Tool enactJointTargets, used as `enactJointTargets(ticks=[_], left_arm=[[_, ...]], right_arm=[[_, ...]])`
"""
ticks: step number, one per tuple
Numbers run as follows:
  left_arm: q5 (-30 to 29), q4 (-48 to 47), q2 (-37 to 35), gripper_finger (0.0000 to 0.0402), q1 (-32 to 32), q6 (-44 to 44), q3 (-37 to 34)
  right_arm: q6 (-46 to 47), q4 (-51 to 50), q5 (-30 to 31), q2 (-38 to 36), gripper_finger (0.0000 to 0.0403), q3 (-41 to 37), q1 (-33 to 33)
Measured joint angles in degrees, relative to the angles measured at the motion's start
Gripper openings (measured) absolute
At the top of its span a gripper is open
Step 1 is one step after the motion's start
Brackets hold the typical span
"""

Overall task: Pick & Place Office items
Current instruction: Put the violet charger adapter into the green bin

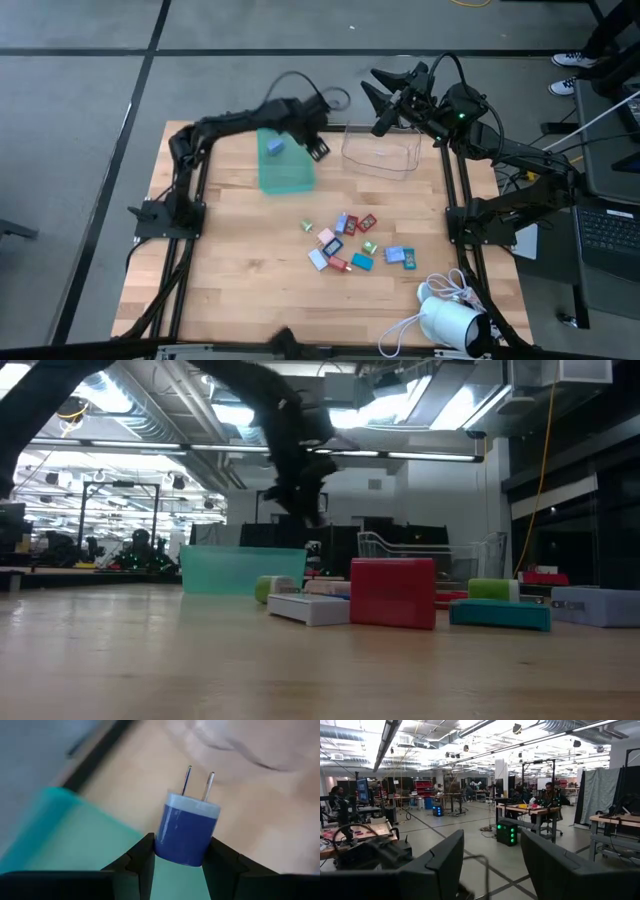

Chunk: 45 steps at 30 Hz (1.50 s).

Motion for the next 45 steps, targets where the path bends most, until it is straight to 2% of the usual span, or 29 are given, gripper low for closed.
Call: enactJointTargets(ticks=[7,12,18,25,34,39,45], left_arm=[[1.59,-0.57,-1.77,0.0125,8.95,2.73,-0.02],[1.64,-2.02,-0.64,0.0125,12.17,3.74,-0.02],[4.05,-2.56,2.97,0.0125,11.11,3.79,-0.09],[4.05,-2.61,7.23,0.0125,8.68,4.14,-0.09],[4.29,-5.18,7.50,0.0125,9.80,4.61,-0.09],[2.45,-8.43,8.85,0.0125,10.73,6.62,-0.09],[4.87,-8.57,10.81,0.0125,11.21,7.45,-0.09]], right_arm=[[-0.46,0.01,0.00,-0.02,0.0201,0.00,0.00],[-0.87,0.02,0.02,-0.04,0.0201,0.00,0.00],[-1.10,0.01,0.02,-0.04,0.0201,0.00,-0.07],[-1.14,0.00,0.02,-0.04,0.0201,0.00,-0.07],[-1.13,0.00,0.00,-0.07,0.0201,0.00,-0.06],[-1.14,0.00,0.00,-0.07,0.0201,0.00,-0.06],[-1.09,0.00,0.00,-0.07,0.0201,0.00,-0.04]])
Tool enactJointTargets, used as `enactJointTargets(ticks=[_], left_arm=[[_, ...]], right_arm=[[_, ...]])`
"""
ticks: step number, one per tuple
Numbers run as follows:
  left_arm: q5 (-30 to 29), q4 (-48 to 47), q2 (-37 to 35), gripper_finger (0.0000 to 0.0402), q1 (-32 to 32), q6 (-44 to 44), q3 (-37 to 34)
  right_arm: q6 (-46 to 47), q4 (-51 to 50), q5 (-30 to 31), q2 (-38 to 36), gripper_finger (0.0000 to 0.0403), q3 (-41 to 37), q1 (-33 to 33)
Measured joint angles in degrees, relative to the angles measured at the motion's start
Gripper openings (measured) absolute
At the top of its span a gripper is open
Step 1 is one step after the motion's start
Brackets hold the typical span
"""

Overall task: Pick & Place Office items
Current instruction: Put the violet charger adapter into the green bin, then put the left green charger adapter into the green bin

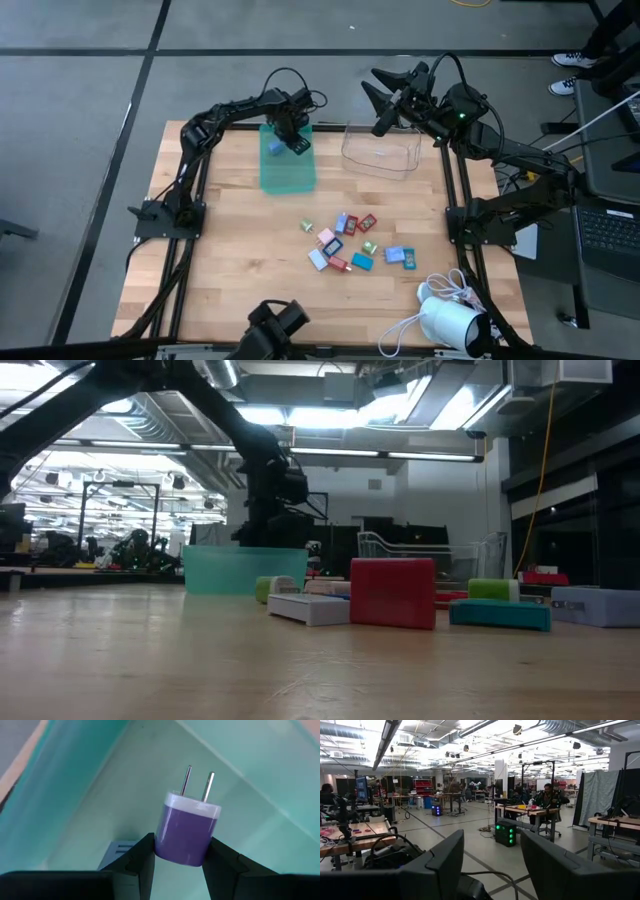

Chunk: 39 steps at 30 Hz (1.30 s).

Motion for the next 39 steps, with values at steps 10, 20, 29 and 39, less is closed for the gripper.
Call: enactJointTargets(ticks=[10,20,29,39], left_arm=[[2.57,0.39,0.79,0.0226,0.02,-0.02,0.00],[4.35,-2.25,-5.82,0.0297,-0.85,2.38,-0.01],[7.98,-5.69,-19.60,0.0280,-12.21,18.85,0.00],[3.51,-3.76,-17.09,0.0280,-34.05,27.38,-0.03]], right_arm=[[0.02,0.00,0.00,0.00,0.0201,0.00,-0.01],[0.00,0.00,-0.02,0.00,0.0201,0.00,-0.02],[-0.24,0.00,-0.20,0.00,0.0201,0.00,-0.43],[-0.33,-0.17,-2.51,-0.02,0.0201,0.00,-0.39]])
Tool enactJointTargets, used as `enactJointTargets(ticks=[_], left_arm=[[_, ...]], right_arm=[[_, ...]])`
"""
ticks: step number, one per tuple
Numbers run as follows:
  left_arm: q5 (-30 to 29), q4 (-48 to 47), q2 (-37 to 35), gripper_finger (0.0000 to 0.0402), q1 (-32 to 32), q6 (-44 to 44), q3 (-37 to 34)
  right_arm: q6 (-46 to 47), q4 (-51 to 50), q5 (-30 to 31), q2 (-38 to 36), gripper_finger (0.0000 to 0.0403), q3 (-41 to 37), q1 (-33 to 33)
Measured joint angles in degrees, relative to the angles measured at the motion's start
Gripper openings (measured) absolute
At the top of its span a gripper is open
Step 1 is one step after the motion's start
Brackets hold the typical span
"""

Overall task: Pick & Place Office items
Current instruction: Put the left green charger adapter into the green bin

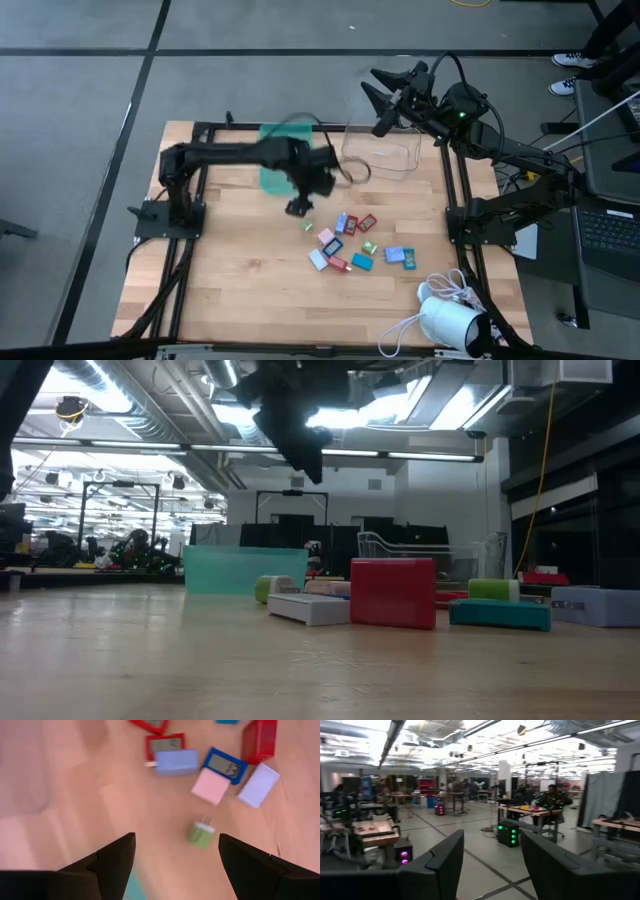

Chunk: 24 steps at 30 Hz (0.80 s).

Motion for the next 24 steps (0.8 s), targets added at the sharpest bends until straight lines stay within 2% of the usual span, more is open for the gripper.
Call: enactJointTargets(ticks=[2,4,7,11,16,19,24], left_arm=[[-0.03,0.02,0.61,0.0280,-0.93,-0.44,-0.01],[-2.53,-0.17,1.39,0.0280,-1.48,-0.55,0.01],[-3.03,2.11,2.55,0.0280,-2.20,0.08,-2.97],[2.71,10.01,2.63,0.0280,-3.28,-5.40,-11.10],[9.56,24.74,-0.37,0.0277,-3.45,-18.48,-21.85],[4.77,29.54,-4.42,0.0268,-4.55,-19.25,-25.59],[-2.20,30.33,-8.34,0.0261,-6.43,-14.92,-28.64]], right_arm=[[0.37,-0.60,-1.43,0.00,0.0201,0.00,0.01],[0.37,-1.51,-2.24,-0.02,0.0201,0.00,0.02],[0.37,-2.93,-2.23,-0.02,0.0201,0.02,0.00],[0.57,-3.20,-2.16,-0.02,0.0201,0.02,0.09],[3.10,-3.21,-2.14,-0.03,0.0201,0.02,0.33],[4.29,-3.22,-2.09,-0.04,0.0201,0.02,0.32],[5.00,-3.13,-1.97,-0.04,0.0201,0.02,0.31]])
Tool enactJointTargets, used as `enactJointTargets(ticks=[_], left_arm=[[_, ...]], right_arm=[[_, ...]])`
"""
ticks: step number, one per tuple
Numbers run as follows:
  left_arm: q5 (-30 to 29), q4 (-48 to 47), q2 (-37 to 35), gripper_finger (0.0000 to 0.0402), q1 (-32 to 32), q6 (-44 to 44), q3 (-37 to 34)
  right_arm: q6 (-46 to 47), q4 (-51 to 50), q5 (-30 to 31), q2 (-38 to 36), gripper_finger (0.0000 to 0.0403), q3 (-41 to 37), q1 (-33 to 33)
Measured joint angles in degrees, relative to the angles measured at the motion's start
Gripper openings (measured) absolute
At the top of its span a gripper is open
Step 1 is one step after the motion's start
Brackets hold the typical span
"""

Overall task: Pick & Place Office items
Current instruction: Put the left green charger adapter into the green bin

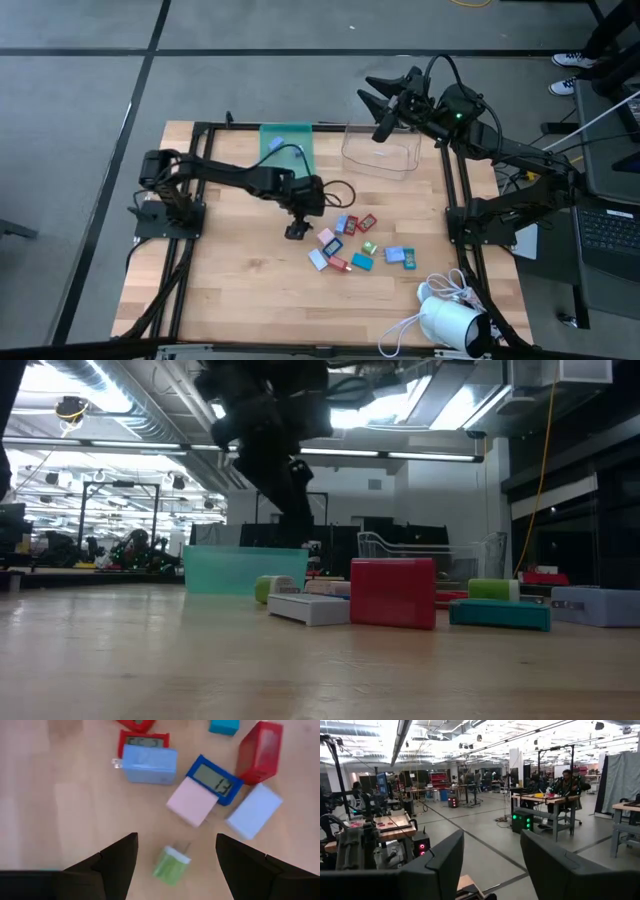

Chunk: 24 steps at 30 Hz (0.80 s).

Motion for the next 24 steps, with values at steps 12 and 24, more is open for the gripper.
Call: enactJointTargets(ticks=[12,24], left_arm=[[-7.23,6.37,0.32,0.0260,-3.38,7.86,-8.37],[-5.08,7.47,4.67,0.0260,-2.00,9.55,-8.37]], right_arm=[[2.60,0.38,0.02,-0.02,0.0201,0.00,0.02],[2.82,0.33,0.00,-0.02,0.0201,0.00,0.02]])
